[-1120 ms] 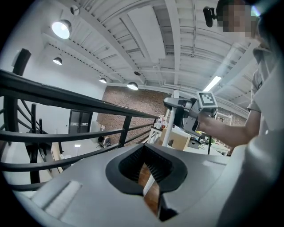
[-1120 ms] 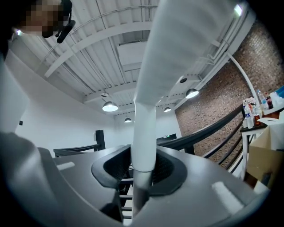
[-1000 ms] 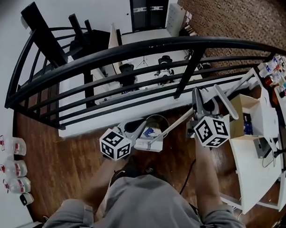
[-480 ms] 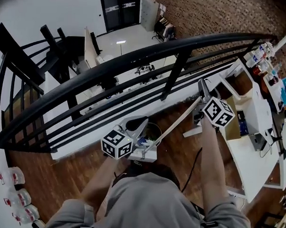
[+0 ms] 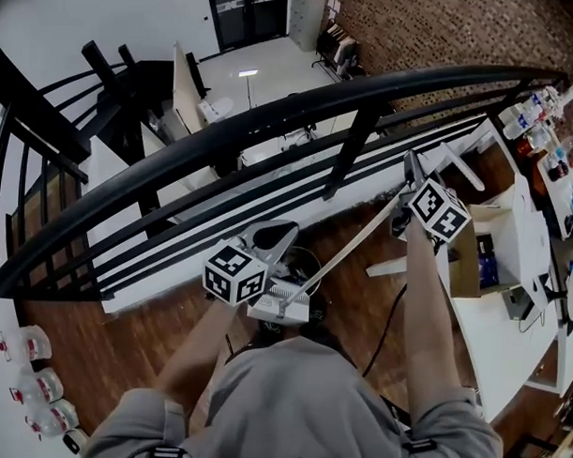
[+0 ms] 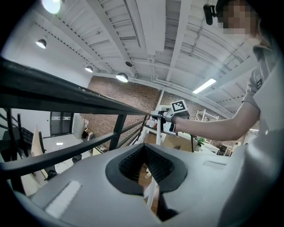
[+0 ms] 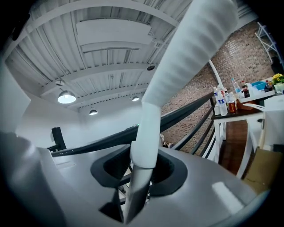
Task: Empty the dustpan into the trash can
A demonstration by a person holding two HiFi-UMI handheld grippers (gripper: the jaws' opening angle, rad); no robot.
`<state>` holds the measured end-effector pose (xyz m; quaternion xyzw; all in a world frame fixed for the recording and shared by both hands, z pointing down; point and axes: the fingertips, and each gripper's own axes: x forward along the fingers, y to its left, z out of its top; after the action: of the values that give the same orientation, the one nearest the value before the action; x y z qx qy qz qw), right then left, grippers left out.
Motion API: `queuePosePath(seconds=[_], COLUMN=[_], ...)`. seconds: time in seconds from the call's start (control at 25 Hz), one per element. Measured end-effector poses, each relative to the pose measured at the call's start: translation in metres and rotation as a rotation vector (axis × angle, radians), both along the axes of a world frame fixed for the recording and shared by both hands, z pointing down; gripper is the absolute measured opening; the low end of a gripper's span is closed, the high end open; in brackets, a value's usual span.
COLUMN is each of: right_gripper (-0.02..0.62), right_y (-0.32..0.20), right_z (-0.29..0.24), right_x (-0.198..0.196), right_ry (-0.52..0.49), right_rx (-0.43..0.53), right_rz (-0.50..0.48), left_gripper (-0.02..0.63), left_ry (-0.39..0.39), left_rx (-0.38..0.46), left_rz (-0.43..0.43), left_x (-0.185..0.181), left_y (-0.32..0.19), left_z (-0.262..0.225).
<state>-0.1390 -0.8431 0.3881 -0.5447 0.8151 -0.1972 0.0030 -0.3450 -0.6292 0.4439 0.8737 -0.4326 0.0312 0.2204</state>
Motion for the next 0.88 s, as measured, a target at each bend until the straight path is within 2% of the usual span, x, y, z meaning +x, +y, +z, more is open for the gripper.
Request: queuePosePath(seconds=[0.16, 0.4, 0.64, 0.88], right_gripper=[0.114, 0.115, 0.115, 0.117], right_y=[-0.018, -0.017, 0.007, 0.057], right_z=[0.009, 0.006, -0.006, -0.028], right_x=[0.007, -0.005, -0.013, -0.024], right_ry=[-0.003, -0.024, -0.022, 0.005], right_rx=[-0.019, -0.011, 0.011, 0.062], right_rz=[0.012, -0.037, -0.041, -0.036], left_gripper=[0.006, 0.006, 0.006, 0.006], left_ry=[-0.008, -0.005, 0.010, 0.036], left_rx=[-0.007, -0.010, -0.003, 0.027], left_rz=[-0.013, -0.020, -0.001, 0.054], left_x=[0.008, 0.013, 0.013, 0.010], left_y=[-0.012, -0.018, -0.005, 0.021], left_z=[0.001, 0.002, 0.001, -0.010])
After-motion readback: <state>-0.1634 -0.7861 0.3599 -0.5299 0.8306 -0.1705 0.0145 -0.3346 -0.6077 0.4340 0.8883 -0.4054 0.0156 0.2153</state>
